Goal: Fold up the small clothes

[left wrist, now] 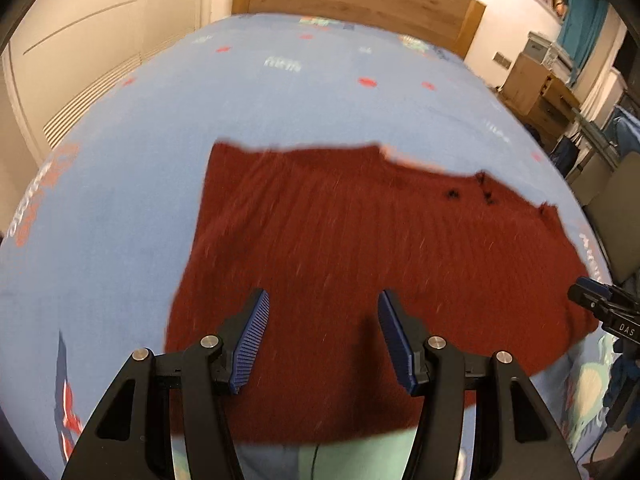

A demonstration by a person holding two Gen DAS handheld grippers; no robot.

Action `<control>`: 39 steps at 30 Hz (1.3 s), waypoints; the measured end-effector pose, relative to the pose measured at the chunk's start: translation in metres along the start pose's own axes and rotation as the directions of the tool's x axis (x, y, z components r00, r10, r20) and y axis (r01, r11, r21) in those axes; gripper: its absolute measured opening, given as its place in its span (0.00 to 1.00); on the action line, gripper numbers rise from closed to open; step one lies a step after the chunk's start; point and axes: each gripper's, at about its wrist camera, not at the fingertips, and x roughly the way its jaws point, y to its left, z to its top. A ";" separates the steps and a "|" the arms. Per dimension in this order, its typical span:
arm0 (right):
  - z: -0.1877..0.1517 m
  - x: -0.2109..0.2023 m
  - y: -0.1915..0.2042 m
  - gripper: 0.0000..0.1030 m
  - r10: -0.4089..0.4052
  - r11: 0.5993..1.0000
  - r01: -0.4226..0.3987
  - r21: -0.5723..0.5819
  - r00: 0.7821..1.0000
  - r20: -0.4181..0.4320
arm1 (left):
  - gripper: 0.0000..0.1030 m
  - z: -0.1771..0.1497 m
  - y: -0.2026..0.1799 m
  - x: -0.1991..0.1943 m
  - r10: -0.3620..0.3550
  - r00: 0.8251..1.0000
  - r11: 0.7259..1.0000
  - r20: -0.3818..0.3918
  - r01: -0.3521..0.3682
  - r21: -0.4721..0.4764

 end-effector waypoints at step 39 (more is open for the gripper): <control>-0.086 -0.066 -0.047 0.58 -0.049 0.959 0.053 0.278 0.999 -0.021 | 0.50 -0.054 0.034 -0.055 -0.009 0.999 0.955 -0.048 -0.006 -0.297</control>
